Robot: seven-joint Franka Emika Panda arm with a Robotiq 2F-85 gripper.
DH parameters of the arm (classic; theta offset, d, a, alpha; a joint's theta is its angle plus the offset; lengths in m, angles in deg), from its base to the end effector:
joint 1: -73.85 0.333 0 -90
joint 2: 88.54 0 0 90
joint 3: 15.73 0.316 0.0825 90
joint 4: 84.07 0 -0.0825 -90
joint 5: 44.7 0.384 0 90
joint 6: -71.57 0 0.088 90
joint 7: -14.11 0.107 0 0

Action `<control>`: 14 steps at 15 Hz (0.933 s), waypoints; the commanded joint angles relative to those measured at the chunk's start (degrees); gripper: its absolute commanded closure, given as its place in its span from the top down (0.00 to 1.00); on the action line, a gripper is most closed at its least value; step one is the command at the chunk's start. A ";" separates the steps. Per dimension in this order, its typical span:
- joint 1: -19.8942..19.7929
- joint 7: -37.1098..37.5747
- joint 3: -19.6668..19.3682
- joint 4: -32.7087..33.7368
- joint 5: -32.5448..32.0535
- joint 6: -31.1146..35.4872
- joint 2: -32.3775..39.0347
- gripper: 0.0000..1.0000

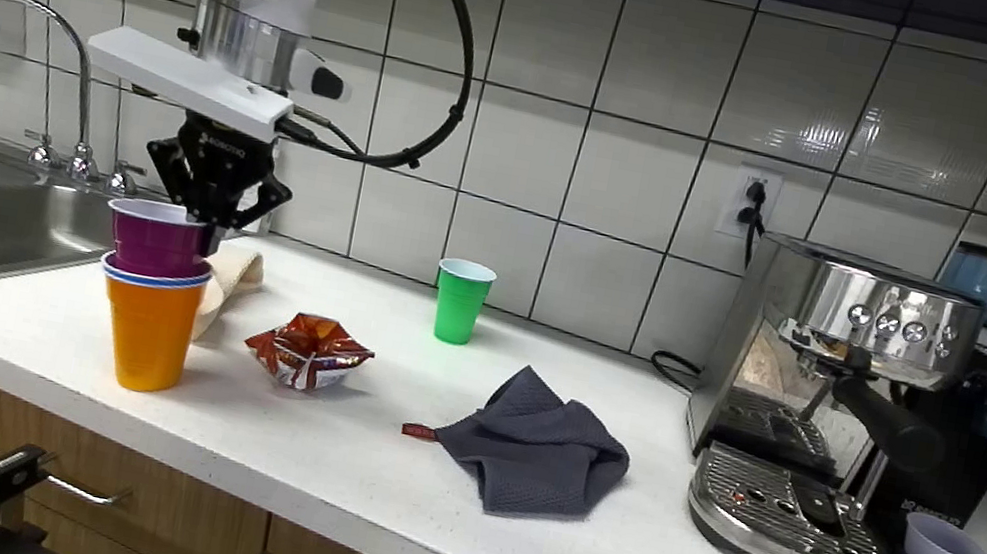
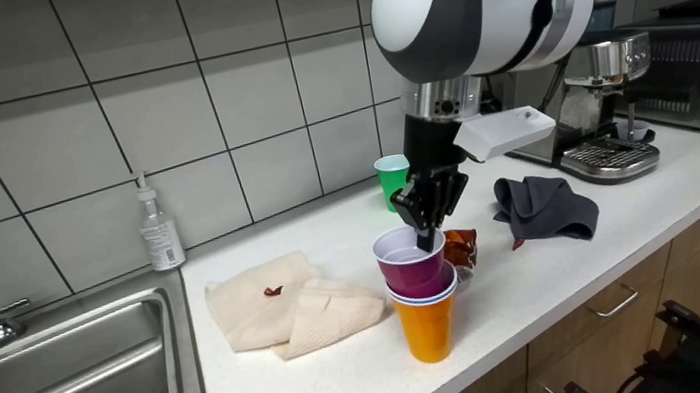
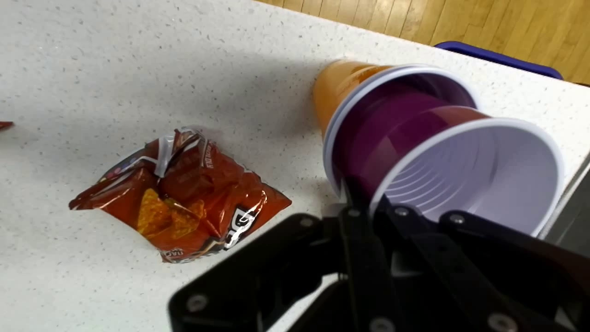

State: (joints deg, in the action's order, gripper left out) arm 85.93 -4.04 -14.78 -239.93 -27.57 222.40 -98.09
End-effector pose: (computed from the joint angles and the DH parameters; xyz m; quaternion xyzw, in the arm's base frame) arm 0.3971 0.0842 0.2842 -0.9860 -0.1431 -0.0425 0.0745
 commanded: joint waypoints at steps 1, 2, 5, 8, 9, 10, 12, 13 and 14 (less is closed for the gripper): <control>0.25 -0.34 0.94 -1.23 1.41 1.81 -0.54 0.01; 0.25 -0.28 0.99 -1.53 1.34 2.10 -0.60 0.01; 0.16 -0.34 0.90 -2.51 1.16 3.25 -0.78 0.01; 0.12 -0.32 0.68 -3.32 1.20 4.64 -0.77 0.01; 0.13 -0.30 0.62 -3.50 1.23 4.97 -0.76 0.01; 0.15 -0.29 0.57 -3.73 1.25 5.34 -0.81 0.01; 0.23 -0.24 0.51 -4.09 1.28 6.00 -0.90 0.01; 0.18 -0.13 0.49 -3.26 1.06 5.97 -0.18 0.01; 0.21 -0.19 0.46 -2.94 1.06 6.15 0.11 0.01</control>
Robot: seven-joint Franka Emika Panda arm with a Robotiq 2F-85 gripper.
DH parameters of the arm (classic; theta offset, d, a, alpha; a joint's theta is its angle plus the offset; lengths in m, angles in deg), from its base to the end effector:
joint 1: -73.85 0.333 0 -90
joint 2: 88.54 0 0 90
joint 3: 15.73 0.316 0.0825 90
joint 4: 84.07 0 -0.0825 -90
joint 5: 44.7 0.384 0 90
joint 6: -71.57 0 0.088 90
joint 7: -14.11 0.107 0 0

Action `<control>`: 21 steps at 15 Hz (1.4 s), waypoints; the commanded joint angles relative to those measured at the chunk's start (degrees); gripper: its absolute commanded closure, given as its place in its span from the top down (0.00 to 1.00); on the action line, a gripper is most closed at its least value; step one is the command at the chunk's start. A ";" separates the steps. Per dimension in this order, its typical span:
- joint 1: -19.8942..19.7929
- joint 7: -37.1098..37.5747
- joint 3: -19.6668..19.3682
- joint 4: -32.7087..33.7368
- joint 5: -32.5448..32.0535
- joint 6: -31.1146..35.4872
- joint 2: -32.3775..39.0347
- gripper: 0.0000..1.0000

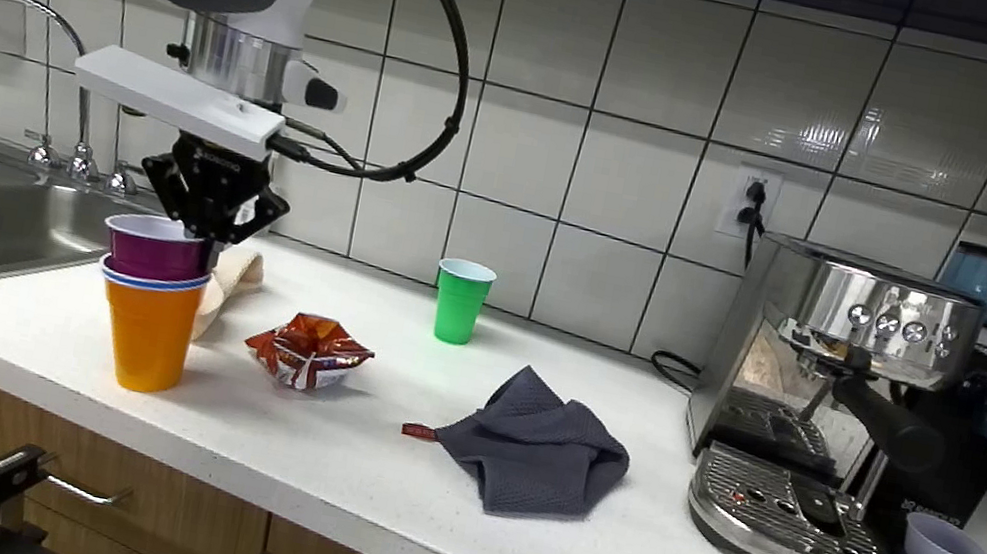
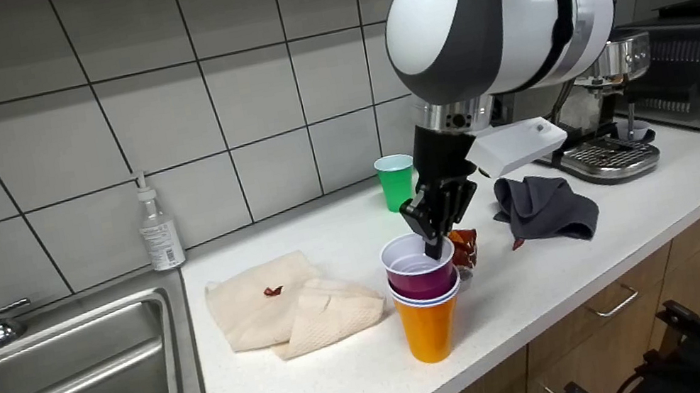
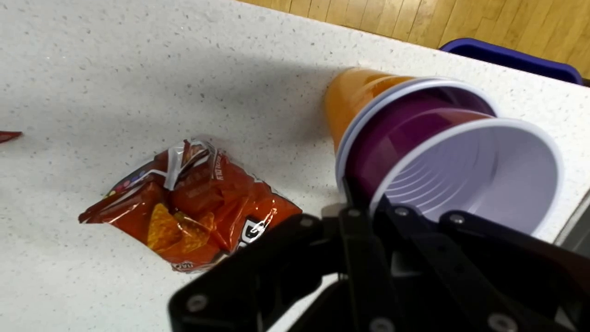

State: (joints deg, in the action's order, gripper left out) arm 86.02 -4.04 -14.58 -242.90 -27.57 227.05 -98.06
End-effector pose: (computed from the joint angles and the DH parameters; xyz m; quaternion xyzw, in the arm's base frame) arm 0.3856 0.0802 0.2725 -0.9863 -0.1407 -0.0562 0.0651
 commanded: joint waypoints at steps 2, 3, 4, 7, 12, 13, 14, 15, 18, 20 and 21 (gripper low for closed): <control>0.14 -0.12 0.27 0.04 0.98 1.85 0.03 0.29; 0.14 -0.01 0.29 0.04 0.90 2.01 0.05 0.30; 0.15 0.03 0.29 0.04 0.89 2.02 0.02 0.37; 0.23 -0.09 0.24 0.04 0.96 2.20 -0.03 0.58; 0.30 -0.07 0.16 0.04 1.25 2.39 -0.19 0.95; 0.14 0.16 0.14 0.15 1.05 2.67 -0.14 1.00; -0.03 0.44 0.07 0.49 0.91 2.78 0.08 1.00; -0.32 0.92 0.00 0.94 0.58 2.99 0.40 1.00; -1.12 2.28 -0.20 2.16 -0.43 3.75 1.09 1.00; -2.08 3.95 -0.22 3.15 -1.43 4.62 1.87 1.00; -2.59 4.63 -0.26 3.72 -1.83 5.17 2.34 1.00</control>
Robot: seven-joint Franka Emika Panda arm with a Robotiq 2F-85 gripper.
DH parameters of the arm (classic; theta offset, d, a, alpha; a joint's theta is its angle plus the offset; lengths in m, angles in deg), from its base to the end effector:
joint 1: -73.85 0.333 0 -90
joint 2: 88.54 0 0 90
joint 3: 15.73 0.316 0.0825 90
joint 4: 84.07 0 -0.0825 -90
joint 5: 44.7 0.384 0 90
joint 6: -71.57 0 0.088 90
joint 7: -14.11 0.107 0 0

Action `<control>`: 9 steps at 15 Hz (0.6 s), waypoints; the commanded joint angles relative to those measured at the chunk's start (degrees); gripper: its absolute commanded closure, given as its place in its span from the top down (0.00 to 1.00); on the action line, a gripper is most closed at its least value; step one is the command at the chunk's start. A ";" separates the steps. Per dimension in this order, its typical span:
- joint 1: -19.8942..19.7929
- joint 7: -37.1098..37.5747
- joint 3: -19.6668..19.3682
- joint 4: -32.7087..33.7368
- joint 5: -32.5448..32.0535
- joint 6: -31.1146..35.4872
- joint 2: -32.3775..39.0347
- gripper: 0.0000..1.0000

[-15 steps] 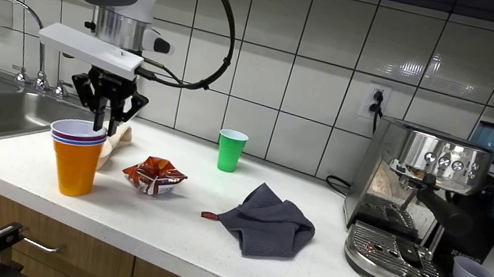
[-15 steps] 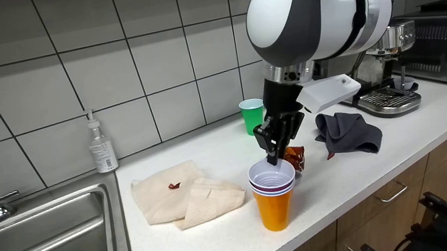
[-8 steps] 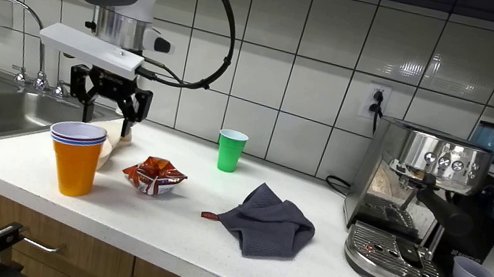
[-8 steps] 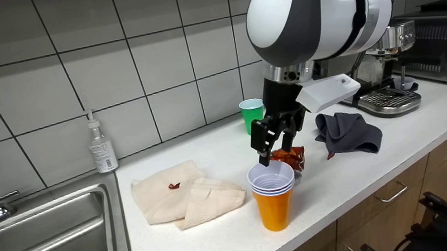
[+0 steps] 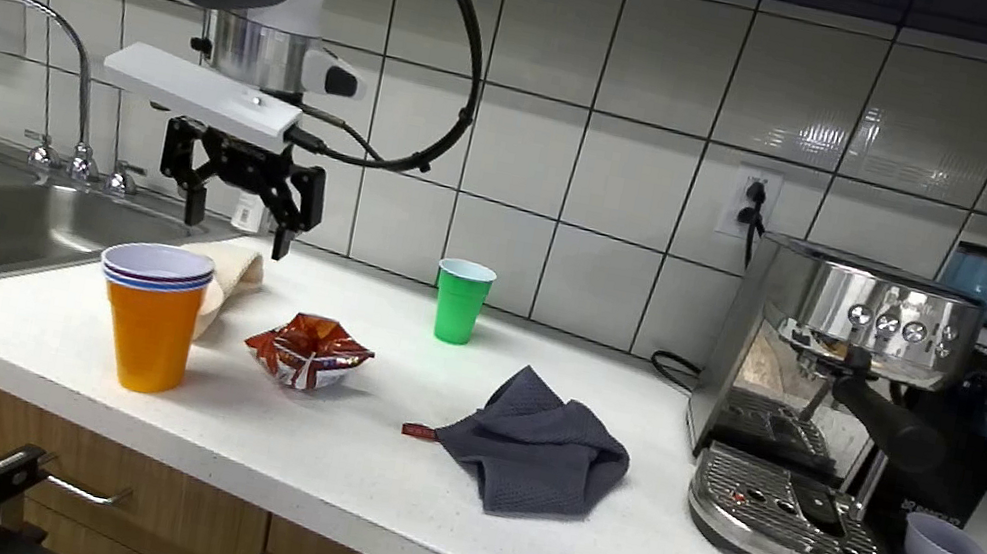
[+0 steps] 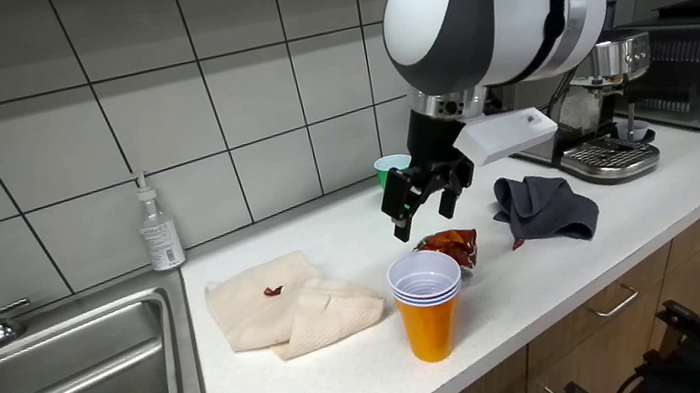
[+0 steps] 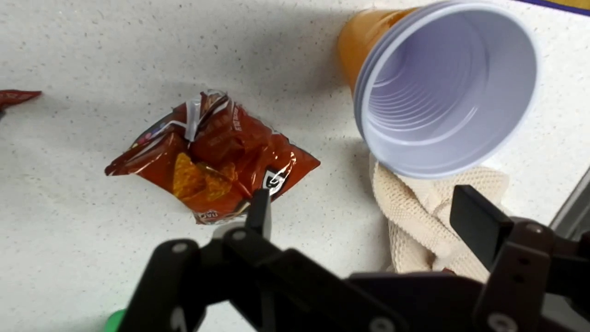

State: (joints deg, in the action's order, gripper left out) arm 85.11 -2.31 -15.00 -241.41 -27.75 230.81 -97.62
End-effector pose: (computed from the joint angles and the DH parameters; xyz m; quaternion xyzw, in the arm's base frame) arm 0.4027 0.0721 0.2856 -0.9869 -0.1135 -0.0972 0.0605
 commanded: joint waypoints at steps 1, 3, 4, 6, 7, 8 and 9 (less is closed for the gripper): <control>-2.18 3.60 0.18 2.69 -2.12 1.97 2.39 1.00; -3.28 5.22 0.27 3.83 -3.22 3.03 3.58 1.00; -3.90 6.26 0.35 4.47 -4.13 3.74 4.38 1.00; -5.17 8.70 0.50 5.77 -6.45 5.13 6.03 1.00; -5.85 10.34 0.58 6.47 -8.08 5.88 6.92 1.00; -6.50 12.02 0.53 7.35 -9.60 6.55 8.00 1.00; -7.13 13.79 0.45 8.15 -11.34 7.01 8.95 1.00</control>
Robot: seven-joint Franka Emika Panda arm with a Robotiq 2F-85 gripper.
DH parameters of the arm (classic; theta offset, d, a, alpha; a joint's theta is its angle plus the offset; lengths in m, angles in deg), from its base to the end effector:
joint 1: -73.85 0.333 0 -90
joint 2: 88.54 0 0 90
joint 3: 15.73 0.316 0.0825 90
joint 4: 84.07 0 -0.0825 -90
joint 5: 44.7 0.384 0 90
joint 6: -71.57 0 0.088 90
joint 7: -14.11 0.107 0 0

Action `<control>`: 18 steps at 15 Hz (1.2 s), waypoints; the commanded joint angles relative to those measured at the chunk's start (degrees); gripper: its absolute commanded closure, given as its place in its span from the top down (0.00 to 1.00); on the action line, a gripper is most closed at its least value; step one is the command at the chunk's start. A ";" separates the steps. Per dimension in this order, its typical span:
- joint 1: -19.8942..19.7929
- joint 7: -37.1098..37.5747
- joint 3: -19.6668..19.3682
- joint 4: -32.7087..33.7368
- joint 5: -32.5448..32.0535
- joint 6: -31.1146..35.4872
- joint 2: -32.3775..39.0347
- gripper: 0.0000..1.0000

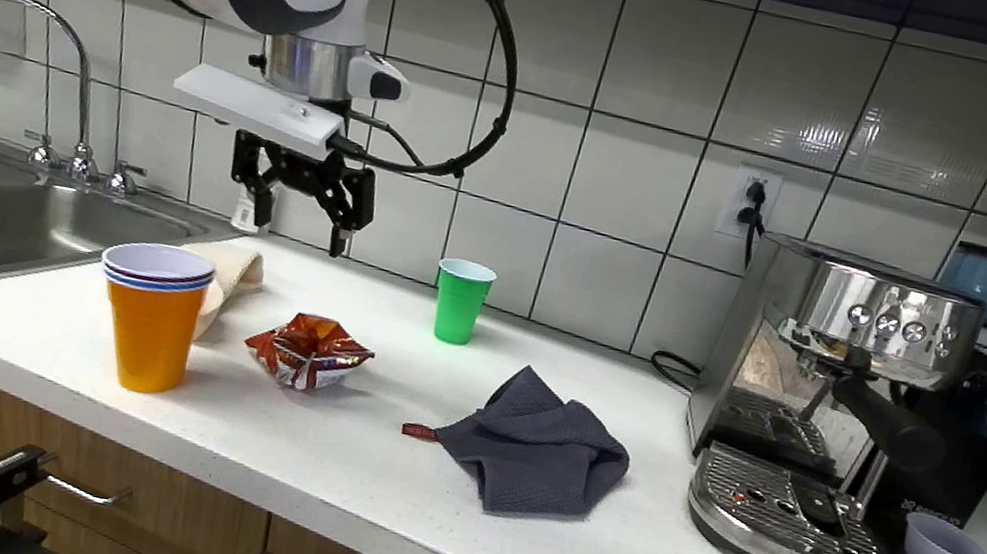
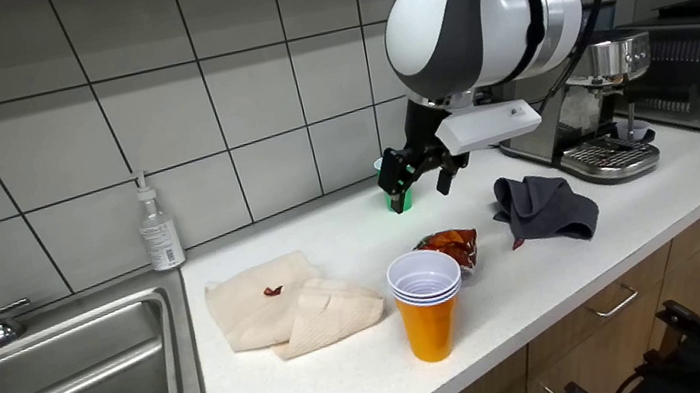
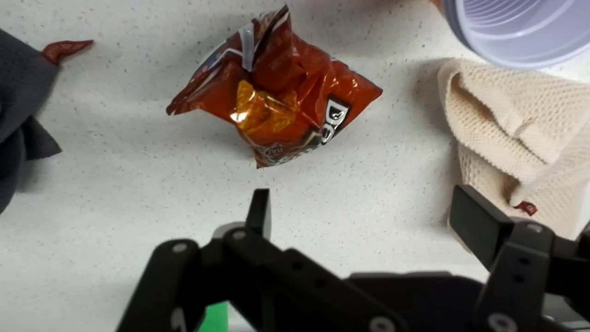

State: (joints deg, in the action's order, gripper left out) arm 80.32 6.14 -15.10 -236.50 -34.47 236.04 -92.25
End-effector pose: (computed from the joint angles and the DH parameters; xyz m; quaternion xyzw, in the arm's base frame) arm 0.4426 0.0450 0.2888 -0.9888 -0.0483 -0.1368 0.0340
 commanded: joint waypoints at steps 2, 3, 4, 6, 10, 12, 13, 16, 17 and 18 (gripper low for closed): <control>-3.54 9.00 0.07 5.11 -8.20 3.16 5.91 1.00; -4.07 11.17 -0.32 6.26 -10.50 3.51 7.13 1.00; -4.35 13.25 -0.81 7.42 -12.60 3.71 8.25 1.00; -3.62 17.30 -2.70 9.98 -15.97 3.72 10.45 1.00; -2.25 24.07 -5.78 16.05 -19.58 3.01 15.26 1.00; -1.45 26.30 -6.81 18.95 -20.31 2.60 17.47 1.00; -1.08 27.12 -7.16 20.27 -20.26 2.46 18.53 1.00; -1.55 23.96 -6.71 18.49 -17.91 3.29 17.61 1.00; -1.38 24.12 -6.81 18.97 -17.87 3.29 18.12 1.00; -1.32 24.19 -6.84 19.17 -17.85 3.29 18.35 1.00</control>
State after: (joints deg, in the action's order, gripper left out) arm 78.54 31.02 -21.48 -217.34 -53.04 239.37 -73.89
